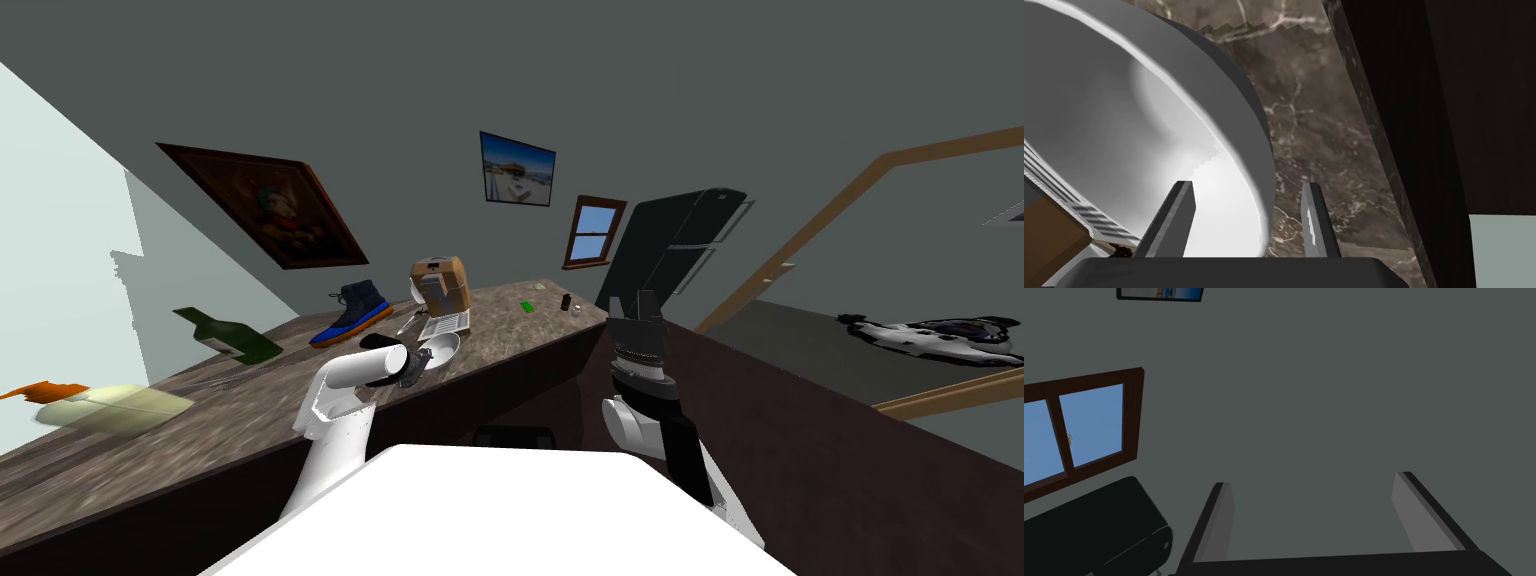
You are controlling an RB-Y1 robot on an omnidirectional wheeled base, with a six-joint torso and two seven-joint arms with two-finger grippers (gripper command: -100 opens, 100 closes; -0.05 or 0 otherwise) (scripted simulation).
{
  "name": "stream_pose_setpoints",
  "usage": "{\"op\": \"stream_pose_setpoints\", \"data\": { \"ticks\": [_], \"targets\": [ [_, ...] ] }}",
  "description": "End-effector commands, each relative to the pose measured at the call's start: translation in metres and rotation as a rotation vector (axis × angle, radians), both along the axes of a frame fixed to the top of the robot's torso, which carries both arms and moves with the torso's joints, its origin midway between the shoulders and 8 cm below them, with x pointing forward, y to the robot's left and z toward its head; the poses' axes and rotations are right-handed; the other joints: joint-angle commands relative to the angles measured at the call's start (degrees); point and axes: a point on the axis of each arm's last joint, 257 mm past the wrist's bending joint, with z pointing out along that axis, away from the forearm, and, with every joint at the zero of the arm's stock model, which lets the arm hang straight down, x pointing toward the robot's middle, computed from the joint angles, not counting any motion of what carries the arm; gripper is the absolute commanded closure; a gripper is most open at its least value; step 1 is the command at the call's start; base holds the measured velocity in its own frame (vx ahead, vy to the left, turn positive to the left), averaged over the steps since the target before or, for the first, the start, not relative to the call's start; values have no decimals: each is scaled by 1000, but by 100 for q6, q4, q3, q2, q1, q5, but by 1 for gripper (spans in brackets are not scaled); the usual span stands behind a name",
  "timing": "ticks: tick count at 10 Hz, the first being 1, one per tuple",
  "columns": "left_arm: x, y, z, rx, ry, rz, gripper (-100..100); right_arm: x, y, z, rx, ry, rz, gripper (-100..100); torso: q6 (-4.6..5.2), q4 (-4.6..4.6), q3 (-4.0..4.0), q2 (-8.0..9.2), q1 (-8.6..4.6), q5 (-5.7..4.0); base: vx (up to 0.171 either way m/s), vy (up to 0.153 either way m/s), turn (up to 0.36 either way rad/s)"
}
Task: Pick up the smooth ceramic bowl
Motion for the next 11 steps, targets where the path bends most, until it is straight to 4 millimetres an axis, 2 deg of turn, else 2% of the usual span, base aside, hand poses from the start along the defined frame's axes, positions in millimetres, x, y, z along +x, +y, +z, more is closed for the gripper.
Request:
{"op": "stream_pose_setpoints", "data": {
  "ticks": [1, 4, 5, 6, 9, 10, 11],
  "targets": [
    [0, 0, 0, 0, 0, 0, 100, 0, 0, 0, 0, 0, 0, 0, 0, 0, 0, 0, 0, 0, 0, 0, 0],
    [0, 0, 0, 0, 1, -1, 100, 0, 0, 0, 0, 0, 0, 0, -1, 0, -1, -3, -1, -1, 0, 0, 0],
    [0, 0, 0, 0, 1, -1, 0, 0, 0, 0, 0, 0, 0, 0, -1, 1, 0, -2, -1, -2, 0, 0, 0],
    [-5, -1, 7, 0, 0, -2, 100, 0, 0, 0, 0, 0, 0, 0, -1, 2, 0, -1, -2, -2, 8, -2, 16],
    [-13, -3, 18, 0, 2, -5, 100, 0, 0, 0, 0, 0, 0, 0, -2, 5, 2, 0, -8, -6, 11, -4, 11],
    [-10, -2, 15, 0, 0, -4, 100, 0, 0, 0, 0, 0, 0, 0, -2, 5, 3, 1, -9, -7, 0, 0, 0],
    [-11, -3, 15, 0, 2, -4, 0, 0, 0, 0, 0, 0, 0, 0, -1, 5, 4, 2, -8, -6, 0, 0, 0]
  ]
}}
